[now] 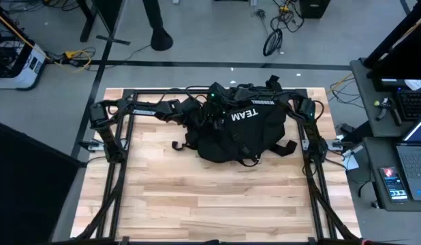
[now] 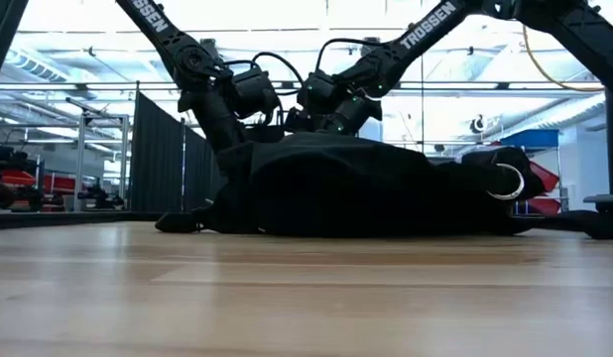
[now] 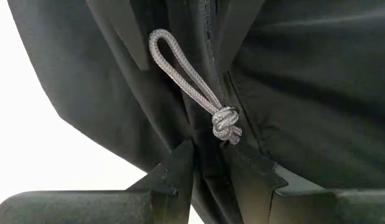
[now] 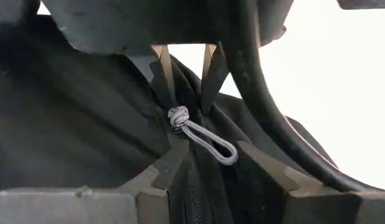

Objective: Unpack backpack
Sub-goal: Open the black backpack

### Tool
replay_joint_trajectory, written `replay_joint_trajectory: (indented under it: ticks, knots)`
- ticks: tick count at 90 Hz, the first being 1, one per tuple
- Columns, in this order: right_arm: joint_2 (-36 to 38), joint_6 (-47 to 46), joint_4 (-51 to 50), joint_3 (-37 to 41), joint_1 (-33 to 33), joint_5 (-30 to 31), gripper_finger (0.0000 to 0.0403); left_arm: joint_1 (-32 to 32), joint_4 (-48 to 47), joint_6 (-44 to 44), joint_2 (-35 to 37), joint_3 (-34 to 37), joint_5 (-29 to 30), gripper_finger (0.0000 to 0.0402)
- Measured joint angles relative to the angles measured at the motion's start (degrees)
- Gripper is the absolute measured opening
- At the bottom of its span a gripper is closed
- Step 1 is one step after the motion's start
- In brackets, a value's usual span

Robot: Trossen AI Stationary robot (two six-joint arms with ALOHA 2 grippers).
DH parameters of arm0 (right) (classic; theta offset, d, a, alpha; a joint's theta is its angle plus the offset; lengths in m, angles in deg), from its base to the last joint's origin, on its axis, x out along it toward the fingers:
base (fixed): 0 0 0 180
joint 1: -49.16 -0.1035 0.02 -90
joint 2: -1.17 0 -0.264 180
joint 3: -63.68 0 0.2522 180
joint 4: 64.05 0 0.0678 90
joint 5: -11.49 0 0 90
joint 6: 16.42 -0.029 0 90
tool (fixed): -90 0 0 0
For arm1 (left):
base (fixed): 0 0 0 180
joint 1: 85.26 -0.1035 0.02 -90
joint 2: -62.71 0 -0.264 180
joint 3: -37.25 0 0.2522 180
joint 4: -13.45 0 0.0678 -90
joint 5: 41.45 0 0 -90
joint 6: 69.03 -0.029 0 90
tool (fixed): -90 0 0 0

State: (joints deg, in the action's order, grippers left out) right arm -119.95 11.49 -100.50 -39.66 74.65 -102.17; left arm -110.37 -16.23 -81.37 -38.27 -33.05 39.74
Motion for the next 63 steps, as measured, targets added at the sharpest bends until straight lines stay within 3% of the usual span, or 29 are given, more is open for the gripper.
replay_joint_trajectory:
  ticks: [24,53,63]
  knots:
    - [0.0,0.7,-0.4,0.0,0.0,-3.5,0.0009,0.0,0.0,0.0,0.0,0.0,-0.2,0.0083]
    - [0.0,7.0,-9.9,-0.2,0.3,-0.4,0.0,0.1,-1.2,0.0,-0.1,0.0,-0.1,0.0082]
    - [0.5,8.3,-12.7,-0.2,0.9,0.8,0.0,0.2,-1.9,-0.1,-0.1,-0.1,-0.1,0.0062]
